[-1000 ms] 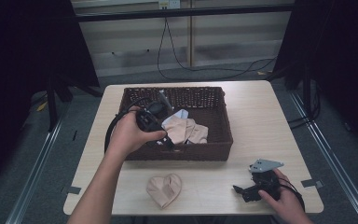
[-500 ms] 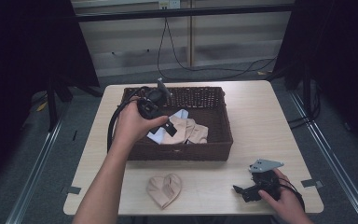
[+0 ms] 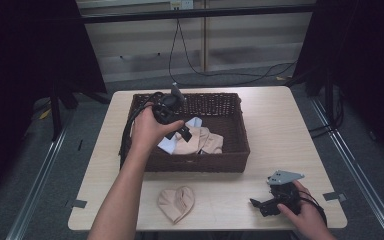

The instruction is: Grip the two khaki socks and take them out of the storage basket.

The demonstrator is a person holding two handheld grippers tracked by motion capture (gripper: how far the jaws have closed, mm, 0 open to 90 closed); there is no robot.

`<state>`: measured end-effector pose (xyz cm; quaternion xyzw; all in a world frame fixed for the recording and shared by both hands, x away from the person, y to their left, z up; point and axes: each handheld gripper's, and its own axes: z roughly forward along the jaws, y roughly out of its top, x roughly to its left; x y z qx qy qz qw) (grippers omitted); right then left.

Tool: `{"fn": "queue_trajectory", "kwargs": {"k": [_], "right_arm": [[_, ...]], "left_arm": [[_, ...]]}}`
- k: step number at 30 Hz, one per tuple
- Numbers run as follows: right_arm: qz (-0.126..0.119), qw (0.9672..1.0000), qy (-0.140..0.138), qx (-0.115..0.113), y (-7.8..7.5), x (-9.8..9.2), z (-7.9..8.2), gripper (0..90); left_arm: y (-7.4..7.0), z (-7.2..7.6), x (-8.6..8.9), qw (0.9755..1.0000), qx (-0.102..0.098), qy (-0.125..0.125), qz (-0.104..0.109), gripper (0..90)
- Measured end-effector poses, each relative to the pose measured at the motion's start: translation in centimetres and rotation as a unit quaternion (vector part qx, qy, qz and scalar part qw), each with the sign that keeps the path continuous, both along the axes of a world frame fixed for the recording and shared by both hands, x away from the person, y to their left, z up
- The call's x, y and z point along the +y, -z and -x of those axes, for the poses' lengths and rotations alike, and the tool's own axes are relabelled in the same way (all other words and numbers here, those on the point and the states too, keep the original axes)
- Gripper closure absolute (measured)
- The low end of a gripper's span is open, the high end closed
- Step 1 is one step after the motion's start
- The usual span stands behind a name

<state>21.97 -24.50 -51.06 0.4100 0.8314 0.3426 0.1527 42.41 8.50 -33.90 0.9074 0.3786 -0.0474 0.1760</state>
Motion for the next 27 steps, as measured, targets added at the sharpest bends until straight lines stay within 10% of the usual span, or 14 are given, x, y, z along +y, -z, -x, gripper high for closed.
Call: {"fn": "queue_trajectory", "kwargs": {"k": [27], "right_arm": [[0.0, 1.0, 0.002, 0.003, 0.0, 0.0, 0.0, 0.0]], "left_arm": [[5.8, -3.6, -0.4, 0.9985, 0.013, -0.052, 0.002, 23.9]]}}
